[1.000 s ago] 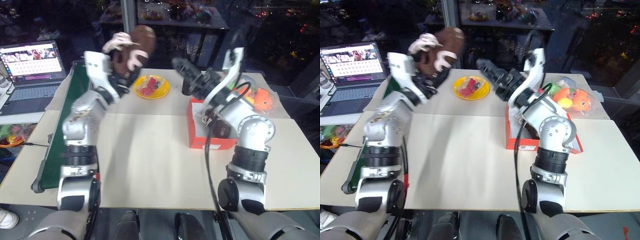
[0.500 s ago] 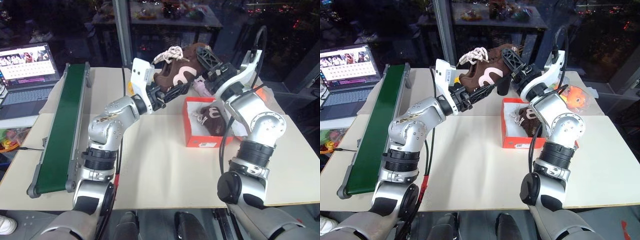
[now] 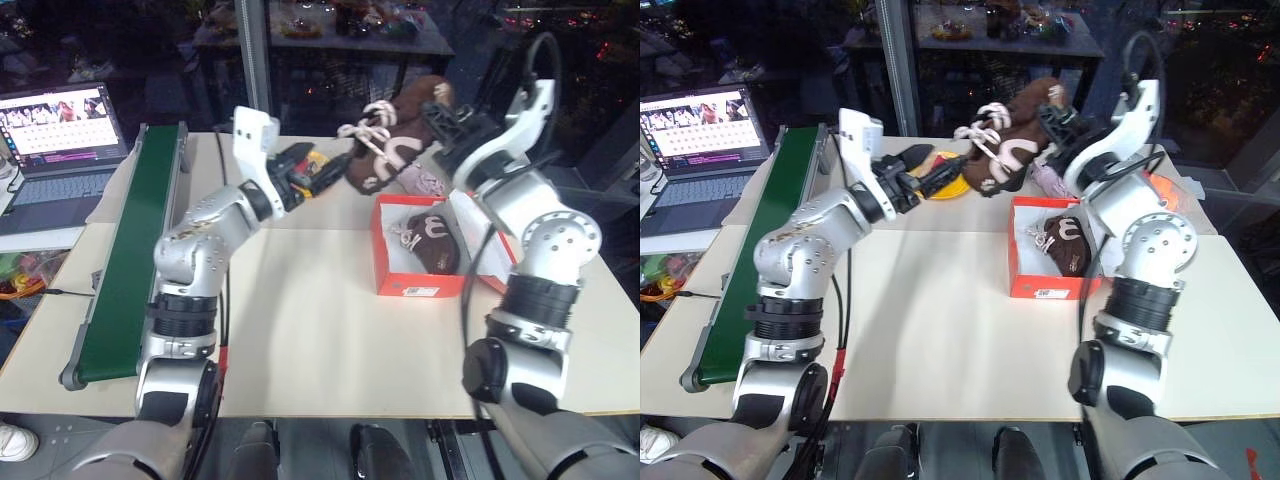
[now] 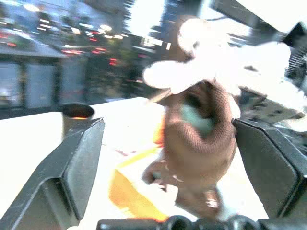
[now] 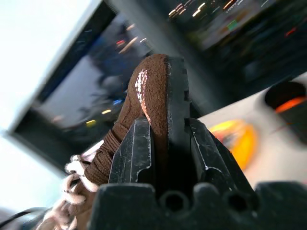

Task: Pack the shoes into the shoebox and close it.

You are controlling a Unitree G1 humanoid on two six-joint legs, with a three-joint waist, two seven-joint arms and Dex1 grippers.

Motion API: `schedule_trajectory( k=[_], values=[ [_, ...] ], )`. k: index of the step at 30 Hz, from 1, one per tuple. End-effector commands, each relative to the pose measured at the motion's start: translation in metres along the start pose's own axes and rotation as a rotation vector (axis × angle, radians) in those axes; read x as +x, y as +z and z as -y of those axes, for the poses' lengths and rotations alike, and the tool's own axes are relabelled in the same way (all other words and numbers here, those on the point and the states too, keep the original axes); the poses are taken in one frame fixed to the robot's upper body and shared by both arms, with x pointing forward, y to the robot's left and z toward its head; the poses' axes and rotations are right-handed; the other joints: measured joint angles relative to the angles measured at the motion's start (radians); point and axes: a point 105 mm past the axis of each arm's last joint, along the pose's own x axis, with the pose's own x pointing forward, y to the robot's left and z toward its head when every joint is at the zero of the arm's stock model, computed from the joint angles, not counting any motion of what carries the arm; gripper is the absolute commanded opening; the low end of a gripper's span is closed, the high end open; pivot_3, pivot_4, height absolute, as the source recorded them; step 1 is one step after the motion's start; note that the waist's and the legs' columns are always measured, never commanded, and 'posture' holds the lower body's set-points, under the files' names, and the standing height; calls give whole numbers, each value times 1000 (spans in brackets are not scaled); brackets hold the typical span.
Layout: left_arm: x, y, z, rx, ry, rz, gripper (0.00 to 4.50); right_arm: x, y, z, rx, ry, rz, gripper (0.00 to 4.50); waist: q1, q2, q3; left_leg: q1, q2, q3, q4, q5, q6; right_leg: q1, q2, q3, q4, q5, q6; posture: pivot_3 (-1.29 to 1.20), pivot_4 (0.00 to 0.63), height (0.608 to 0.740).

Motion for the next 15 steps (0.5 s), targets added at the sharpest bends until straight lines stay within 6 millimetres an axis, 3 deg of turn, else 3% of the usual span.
schedule_trajectory(
  k=[1, 6, 15],
  values=[
    [-12, 6, -29, 56, 142, 11, 4500, -2, 5, 13, -411, -30, -72, 386, 0, 0, 0, 0, 0, 0, 0, 0, 0, 0, 0, 0, 0, 0, 0, 0, 150, 736],
    [-16, 0, -29, 54, 163, -7, 4500, -10, -28, 41, -472, -37, -234, 386, -2, 0, 0, 0, 0, 0, 0, 0, 0, 0, 0, 0, -1, 0, 0, 0, 150, 736],
    [-16, 0, -21, 54, 156, -4, 4500, -20, -77, 53, -473, -1, -389, 386, 0, 0, 0, 0, 0, 0, 1, 0, 0, 0, 0, 0, 0, 0, 1, 0, 150, 736]
  ],
)
